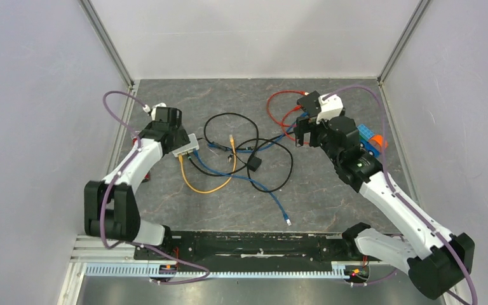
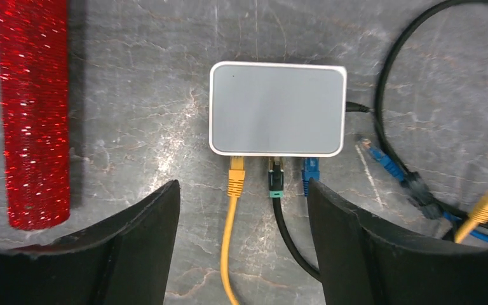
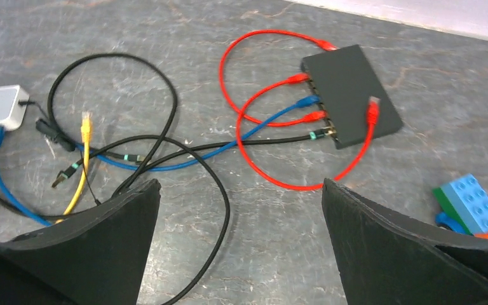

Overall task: Insert the plug into the switch port
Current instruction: Insert the power into the switch port, then reset both arms

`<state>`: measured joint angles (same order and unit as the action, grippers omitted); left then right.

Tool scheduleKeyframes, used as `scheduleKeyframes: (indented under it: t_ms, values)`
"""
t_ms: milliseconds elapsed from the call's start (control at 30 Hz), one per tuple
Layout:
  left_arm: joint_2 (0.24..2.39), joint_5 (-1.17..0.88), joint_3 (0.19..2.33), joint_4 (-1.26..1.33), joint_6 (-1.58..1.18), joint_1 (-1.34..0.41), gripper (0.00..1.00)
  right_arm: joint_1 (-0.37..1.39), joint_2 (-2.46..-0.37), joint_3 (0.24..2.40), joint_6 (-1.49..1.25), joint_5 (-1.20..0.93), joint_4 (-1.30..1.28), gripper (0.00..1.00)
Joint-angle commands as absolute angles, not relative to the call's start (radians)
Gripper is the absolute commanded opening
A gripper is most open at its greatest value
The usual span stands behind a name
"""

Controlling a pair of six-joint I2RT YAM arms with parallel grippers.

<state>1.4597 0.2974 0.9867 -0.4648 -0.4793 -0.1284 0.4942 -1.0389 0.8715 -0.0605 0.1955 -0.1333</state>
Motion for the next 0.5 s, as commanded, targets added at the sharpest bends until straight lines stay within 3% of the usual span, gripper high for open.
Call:
scheduleKeyframes:
  t_ms: [0,267,467]
  values:
    - [1.3,0.263,1.04,-0.447,-0.422,-0.127,0.78,0.494,-0.959,0.955,-0.16,0.336,-0.213,0.98]
    - [1.042,-0.38,1.031,-0.337,-0.403,-0.133,0.8,0.495,-0.813,0.892,-0.199,0.261,-0.318,0.98]
    - [0.903,-0.532,0.953,-0.305,-0.417,-0.163,0.8,0.494,-0.687,0.84,-0.229,0.281,-0.329,0.98]
